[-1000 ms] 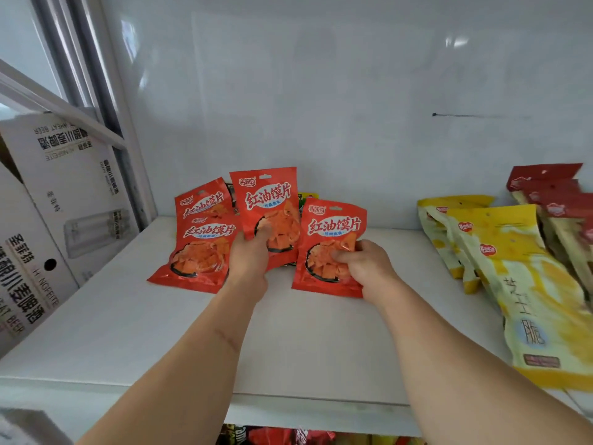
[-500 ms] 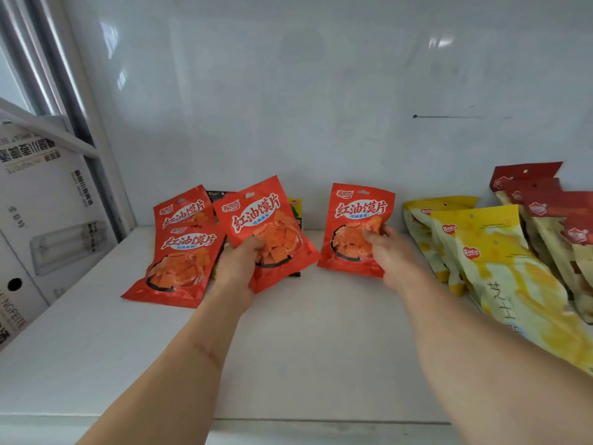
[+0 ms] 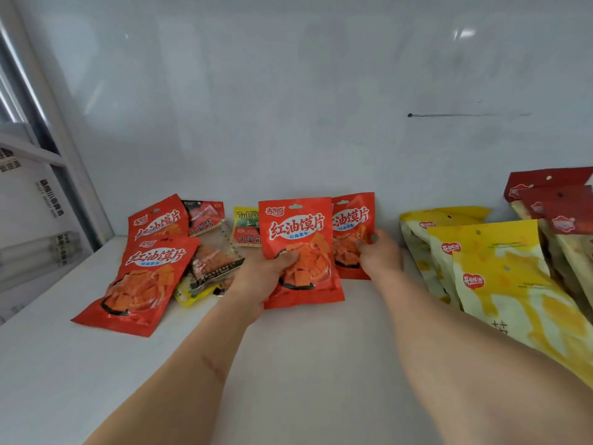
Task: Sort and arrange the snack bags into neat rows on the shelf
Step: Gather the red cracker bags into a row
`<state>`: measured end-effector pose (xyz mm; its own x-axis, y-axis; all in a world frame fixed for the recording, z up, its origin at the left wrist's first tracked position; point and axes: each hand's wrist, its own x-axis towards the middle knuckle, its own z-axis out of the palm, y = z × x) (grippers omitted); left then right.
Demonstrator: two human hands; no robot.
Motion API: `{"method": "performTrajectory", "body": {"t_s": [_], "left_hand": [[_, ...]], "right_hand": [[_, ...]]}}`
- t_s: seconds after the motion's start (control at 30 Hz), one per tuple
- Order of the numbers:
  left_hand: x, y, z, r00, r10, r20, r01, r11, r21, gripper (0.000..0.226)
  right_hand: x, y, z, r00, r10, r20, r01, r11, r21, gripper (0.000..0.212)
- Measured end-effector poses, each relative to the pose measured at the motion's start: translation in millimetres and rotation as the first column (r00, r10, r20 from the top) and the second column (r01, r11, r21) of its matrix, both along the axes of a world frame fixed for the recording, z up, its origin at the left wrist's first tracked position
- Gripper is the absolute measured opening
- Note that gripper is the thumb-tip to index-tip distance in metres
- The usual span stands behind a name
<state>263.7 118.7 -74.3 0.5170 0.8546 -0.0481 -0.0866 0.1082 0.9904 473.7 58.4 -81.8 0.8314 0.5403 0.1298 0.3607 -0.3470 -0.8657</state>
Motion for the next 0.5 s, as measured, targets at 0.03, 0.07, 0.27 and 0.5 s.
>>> {"method": "performTrajectory", "body": {"t_s": [0.03,0.07,0.27,0.5], "left_hand": [[2,1,-2,1.0,0.001,-0.011,-0.001,1.0,0.006,0.024],[3,2,-4,1.0,0.007,-0.021,-0.007,1.0,0.011,0.023],[9,6,-5,0.998,0.029,-0.049,-0.029,1.0,0.004,0.015],[19,0,-8,0.994,-0.014,-0.111,0.01,0.999,-0.043,0.017]], "right_hand": [[2,3,-2,1.0,-0.01,0.012,0.01,1.0,-0.012,0.027],[2,4,-3,1.0,-0.021,0.021,0.022,0.999,-0.023,0.028],[2,10,-9,0.995,-0.097,0.004,0.097,0.993,-0.061,0.046],[-7,-4,-4,0.996,-0.068,-0.049,0.07,0.997,0.023,0.053]]}}
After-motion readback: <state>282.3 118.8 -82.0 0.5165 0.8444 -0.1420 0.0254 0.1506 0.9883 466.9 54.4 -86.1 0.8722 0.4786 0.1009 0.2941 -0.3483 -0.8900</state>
